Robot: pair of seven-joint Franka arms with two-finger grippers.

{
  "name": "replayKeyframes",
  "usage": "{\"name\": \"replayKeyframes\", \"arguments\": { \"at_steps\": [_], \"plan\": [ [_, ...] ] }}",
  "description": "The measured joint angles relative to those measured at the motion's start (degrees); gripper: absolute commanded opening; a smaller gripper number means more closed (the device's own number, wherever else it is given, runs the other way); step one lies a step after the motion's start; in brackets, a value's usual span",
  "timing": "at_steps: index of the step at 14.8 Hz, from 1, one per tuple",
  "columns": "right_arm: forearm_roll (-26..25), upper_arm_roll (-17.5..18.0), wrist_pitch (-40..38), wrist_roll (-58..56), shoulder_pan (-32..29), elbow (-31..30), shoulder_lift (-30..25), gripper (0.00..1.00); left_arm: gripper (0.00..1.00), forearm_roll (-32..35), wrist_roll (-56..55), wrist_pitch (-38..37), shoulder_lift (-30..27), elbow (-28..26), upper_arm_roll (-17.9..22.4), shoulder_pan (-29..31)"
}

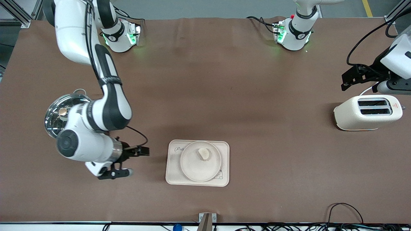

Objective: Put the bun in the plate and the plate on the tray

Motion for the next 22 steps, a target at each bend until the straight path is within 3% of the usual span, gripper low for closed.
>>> {"name": "replayKeyframes", "arguments": {
  "at_steps": [5, 9, 13, 17, 19, 22],
  "plan": [
    [-1.2, -2.0, -4.6, -8.6, -2.8, -0.2, -4.6, 1.0, 1.0, 0.0, -2.1, 0.0, 0.0, 0.0, 0.0, 0.0],
    [-1.9, -2.4, -13.2, -12.5, -7.0, -0.2, -9.7, 1.0, 1.0, -0.1, -2.3, 0.0, 0.0, 0.0, 0.0, 0.0],
    [-9.9, -2.2, -21.6, -13.1, -8.3, -1.4, -18.0, 1.0, 1.0, -0.1, -2.3, 0.0, 0.0, 0.0, 0.0, 0.0],
    [-15.8, -1.8, -20.1, -13.3, -10.0, -12.8, -32.0, 1.0, 1.0, -0.1, -2.3, 0.0, 0.0, 0.0, 0.0, 0.0],
    [-19.4, 0.3, -17.1, -13.3, -11.1, -20.9, -39.7, 1.0, 1.0, -0.1, -2.3, 0.0, 0.0, 0.0, 0.0, 0.0],
    [-20.7, 3.2, -14.5, -11.1, -12.9, -31.2, -48.8, 1.0, 1.0, -0.1, -2.3, 0.0, 0.0, 0.0, 0.0, 0.0]
  ]
}}
